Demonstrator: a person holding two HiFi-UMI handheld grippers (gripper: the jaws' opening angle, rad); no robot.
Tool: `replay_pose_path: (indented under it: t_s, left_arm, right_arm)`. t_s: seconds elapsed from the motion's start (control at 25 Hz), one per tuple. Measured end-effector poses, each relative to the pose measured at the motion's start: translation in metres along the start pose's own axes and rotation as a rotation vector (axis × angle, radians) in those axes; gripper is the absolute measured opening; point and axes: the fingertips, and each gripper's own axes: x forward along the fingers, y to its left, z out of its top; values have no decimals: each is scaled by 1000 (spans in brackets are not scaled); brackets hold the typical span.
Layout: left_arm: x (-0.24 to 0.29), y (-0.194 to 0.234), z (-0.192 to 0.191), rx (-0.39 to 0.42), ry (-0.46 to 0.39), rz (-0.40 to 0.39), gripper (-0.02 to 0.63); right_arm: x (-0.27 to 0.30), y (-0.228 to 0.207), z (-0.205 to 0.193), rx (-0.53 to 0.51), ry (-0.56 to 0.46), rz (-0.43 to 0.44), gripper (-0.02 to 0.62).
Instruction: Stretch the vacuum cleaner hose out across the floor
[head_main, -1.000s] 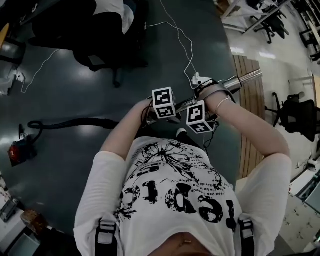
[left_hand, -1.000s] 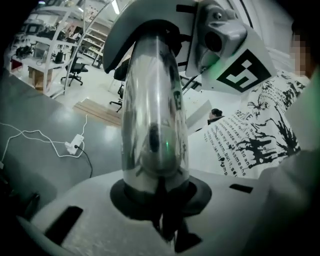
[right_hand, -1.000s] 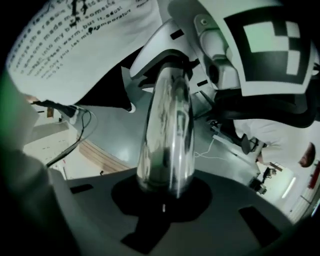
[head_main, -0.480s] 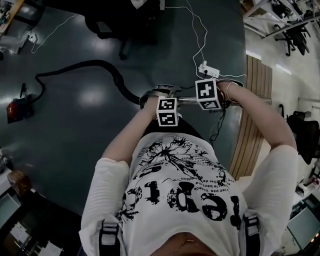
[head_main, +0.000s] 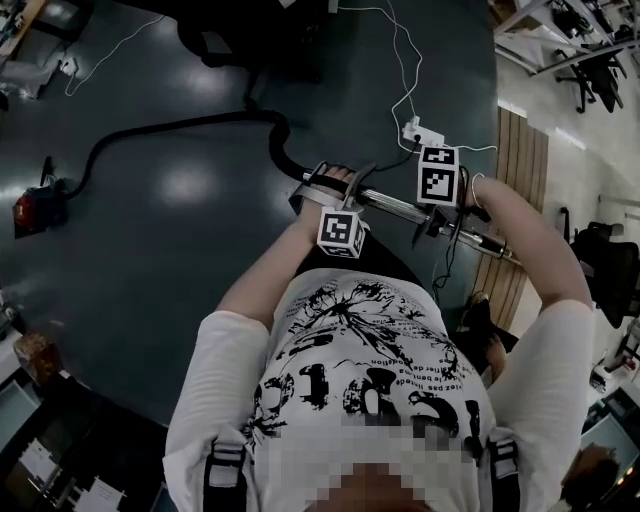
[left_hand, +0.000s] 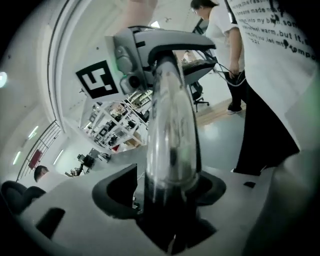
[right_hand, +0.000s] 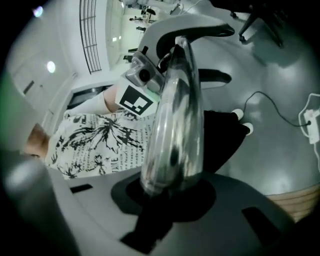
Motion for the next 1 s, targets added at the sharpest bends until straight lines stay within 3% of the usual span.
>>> replay_pose_path:
  t_s: [0.08,0.2,0.36,0.44,0.52,0.56,0.6,0.76,0.88,1.0]
  left_arm:
    - [4,11,3,-4,-2,59,258]
    - [10,3,26,80,50,94,46]
    - [30,-14,68,122,138,36,38]
    - [36,-19,88,119,173,-8,38]
    - [44,-26,110,137,205,-32,38]
    - [50,-32,122,151,225,-49,38]
    - [56,-39,133,160,245,-78,38]
    - [72,-75,167,164,343,-266,38]
    - [79,-104,191,89,378,-400,38]
    - [92,-128,204,-19,375,-532,38]
  right_arm:
    - [1,9,-1,10,-35,75,65]
    - [4,15,-28,-8,-50,122,71]
    - [6,-4,-91,-63,10,70,72]
    - [7,-19,-117,-160,34,-10,89]
    - [11,-33,-143,-314,37,-109,213]
    - [13,-39,-157,-378,43,-162,327]
    - [16,-49,-172,-432,62,-229,391]
    - [16,-97,-208,-663,97,-583,408]
    - [-4,-106,-220,-763,44,-830,408]
    - [-39,-116,-233,-808,52,-1149,408]
